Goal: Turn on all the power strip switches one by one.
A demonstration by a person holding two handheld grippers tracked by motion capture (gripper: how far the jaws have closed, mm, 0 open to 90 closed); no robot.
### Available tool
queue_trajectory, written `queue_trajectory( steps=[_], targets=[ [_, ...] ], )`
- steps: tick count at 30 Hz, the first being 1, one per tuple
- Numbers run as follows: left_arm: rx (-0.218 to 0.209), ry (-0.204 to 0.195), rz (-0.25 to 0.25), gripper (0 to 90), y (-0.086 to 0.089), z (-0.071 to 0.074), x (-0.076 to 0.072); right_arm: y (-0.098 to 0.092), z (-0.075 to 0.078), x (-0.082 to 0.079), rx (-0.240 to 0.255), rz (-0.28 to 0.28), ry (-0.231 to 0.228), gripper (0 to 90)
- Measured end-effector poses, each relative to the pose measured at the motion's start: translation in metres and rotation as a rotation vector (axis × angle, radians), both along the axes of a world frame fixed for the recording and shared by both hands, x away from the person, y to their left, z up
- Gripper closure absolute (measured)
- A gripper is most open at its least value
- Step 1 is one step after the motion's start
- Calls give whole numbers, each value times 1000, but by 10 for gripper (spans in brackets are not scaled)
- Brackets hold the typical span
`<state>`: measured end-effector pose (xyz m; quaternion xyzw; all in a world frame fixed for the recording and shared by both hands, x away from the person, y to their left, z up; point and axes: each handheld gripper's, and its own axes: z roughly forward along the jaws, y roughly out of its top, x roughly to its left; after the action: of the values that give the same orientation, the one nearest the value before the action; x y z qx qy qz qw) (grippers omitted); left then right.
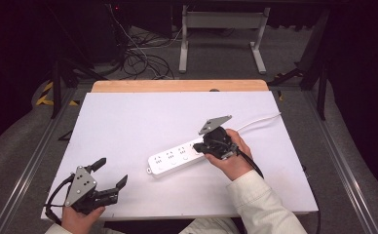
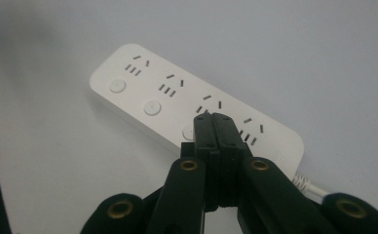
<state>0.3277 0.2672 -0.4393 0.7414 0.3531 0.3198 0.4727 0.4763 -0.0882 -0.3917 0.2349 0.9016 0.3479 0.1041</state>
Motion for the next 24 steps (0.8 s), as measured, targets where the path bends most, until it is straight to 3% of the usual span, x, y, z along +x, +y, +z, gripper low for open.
queue_trajectory(
  steps=[12, 15, 24],
  targets=[
    [3, 3, 2, 167, 0, 0, 0, 14, -24, 24, -110, -55, 57, 900],
    [3, 3, 3, 168, 0, 0, 0, 15, -29, 27, -110, -78, 64, 900],
    [6, 2, 5, 168, 0, 0, 0, 17, -37, 32, -140, -66, 85, 900]
  ],
)
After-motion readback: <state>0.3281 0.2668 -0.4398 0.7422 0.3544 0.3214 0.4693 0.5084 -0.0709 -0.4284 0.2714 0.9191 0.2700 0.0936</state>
